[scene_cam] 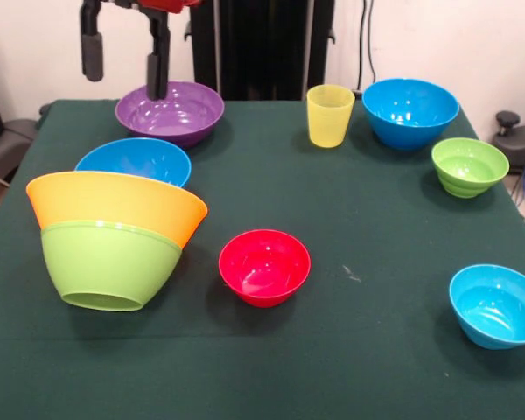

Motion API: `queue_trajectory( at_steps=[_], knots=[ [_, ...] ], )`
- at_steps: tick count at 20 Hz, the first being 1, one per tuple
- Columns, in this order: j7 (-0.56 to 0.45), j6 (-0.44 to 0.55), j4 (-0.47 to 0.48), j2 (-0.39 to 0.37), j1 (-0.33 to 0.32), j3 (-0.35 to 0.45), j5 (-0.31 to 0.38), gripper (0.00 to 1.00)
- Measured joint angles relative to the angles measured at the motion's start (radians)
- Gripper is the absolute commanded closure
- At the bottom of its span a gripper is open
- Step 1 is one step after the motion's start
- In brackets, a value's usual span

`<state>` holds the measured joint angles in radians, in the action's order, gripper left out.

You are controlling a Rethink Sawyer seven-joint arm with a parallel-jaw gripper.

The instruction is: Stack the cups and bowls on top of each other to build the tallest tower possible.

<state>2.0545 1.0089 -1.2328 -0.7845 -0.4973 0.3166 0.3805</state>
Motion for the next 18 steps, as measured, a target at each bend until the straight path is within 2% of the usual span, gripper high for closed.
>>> queue_trajectory(
  at_steps=[5,7,9,14,18],
  knots=[
    [0.000,-0.085,0.000,0.025,0.038,-0.016,0.000,0.00],
    [0.006,-0.181,0.000,0.050,0.065,-0.031,-0.001,0.00],
    [0.008,-0.205,0.000,0.057,0.071,-0.034,-0.003,0.00],
    [0.011,-0.369,0.000,0.106,0.093,-0.060,-0.014,0.00],
    [0.011,-0.427,0.000,0.139,0.102,-0.085,-0.015,0.00]
  ],
)
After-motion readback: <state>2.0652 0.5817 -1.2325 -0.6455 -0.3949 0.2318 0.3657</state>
